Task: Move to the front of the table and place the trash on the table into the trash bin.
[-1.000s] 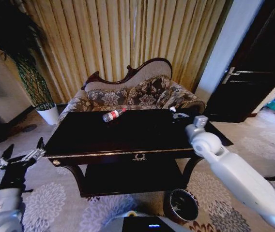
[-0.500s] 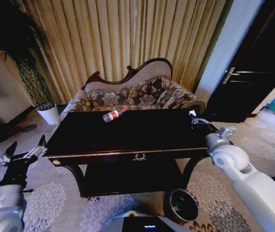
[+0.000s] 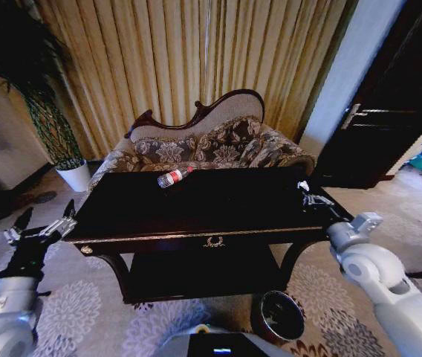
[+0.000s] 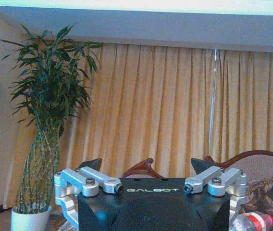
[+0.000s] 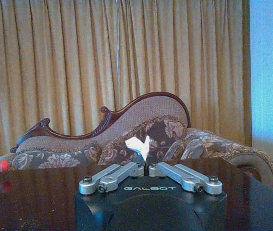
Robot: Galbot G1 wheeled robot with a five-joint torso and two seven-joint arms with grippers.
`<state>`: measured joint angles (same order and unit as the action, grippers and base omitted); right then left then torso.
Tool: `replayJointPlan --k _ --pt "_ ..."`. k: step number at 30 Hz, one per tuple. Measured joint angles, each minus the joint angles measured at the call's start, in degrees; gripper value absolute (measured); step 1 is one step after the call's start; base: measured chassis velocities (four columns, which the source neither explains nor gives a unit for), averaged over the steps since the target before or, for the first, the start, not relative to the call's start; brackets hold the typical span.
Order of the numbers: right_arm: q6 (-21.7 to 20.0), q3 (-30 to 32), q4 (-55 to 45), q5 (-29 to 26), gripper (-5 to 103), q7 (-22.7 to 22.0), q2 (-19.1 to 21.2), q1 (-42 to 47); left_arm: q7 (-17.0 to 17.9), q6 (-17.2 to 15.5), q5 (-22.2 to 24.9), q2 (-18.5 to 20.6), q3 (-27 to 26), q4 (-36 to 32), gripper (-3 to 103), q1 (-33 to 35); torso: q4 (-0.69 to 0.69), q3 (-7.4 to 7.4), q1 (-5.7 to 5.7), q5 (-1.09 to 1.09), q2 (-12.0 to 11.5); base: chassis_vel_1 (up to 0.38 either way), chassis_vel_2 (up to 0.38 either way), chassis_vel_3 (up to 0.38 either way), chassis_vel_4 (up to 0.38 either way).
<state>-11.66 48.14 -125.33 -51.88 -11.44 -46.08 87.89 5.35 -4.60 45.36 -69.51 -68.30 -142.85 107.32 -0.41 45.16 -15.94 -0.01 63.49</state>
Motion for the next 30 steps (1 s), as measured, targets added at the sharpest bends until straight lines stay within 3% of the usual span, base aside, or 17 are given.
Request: replayJointPlan --k 12,23,30 --pt "-0.2 0.3 -1.5 1.2 0 -0.8 -0.9 1.4 0.0 -0.1 -0.1 -0.2 0.2 0.2 100 0.1 0.00 0.00 -0.01 0.00 0.0 0.026 -0.028 -0.029 0.026" --pt "-0.3 0.4 -1.8 1.6 0 -2.1 -1.5 1.6 0.0 -0.1 -0.2 -0.7 0.2 -0.3 100 0.6 0.00 -0.01 0.00 0.00 0.0 0.164 -0.168 -0.154 0.172" --pt "-1.6 -1.8 0.1 6.4 0 -3.2 -2.1 1.4 0.0 -0.1 -0.4 -1.0 0.5 -0.4 100 0.6 0.00 -0.02 0.03 -0.01 0.0 0.153 -0.150 -0.158 0.150"
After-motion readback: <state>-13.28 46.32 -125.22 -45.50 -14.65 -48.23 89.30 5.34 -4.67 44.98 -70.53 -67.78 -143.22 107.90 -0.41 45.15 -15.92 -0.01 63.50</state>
